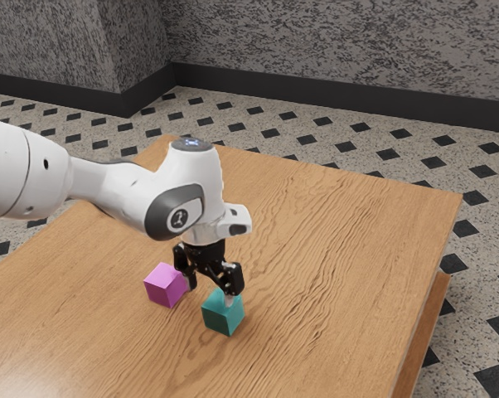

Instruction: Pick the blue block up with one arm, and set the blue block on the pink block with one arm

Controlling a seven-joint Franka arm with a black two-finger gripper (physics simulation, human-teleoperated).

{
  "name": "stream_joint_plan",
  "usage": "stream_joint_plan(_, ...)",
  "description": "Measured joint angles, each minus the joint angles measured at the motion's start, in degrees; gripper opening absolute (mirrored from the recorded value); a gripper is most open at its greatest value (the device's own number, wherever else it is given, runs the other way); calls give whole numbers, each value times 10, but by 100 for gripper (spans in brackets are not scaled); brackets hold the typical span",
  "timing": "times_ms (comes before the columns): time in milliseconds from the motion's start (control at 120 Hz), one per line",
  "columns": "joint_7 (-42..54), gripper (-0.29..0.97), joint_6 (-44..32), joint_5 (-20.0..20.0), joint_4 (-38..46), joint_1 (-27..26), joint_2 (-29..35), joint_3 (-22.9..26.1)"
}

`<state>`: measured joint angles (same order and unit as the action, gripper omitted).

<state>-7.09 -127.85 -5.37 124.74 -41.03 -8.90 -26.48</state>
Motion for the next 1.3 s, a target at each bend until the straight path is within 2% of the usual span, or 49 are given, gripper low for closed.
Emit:
stream_joint_plan(283,-10,68,-6,-13,-8,0,-40,0)
stream_joint_plan(600,-10,68,-8,-74,-25,-1,-92,1)
stream_joint_plan(750,-8,48,-8,-87,-35,-3,-100,1)
stream_joint_plan(833,-6,40,-8,-89,-42,-3,-104,0)
stream_joint_plan(1008,-4,36,-9,-85,-45,-12,-100,-6)
stream_joint_plan(1142,6,34,-3,-78,-46,-46,-78,-64)
stream_joint_plan(1300,21,31,29,-45,-46,-53,-26,-100)
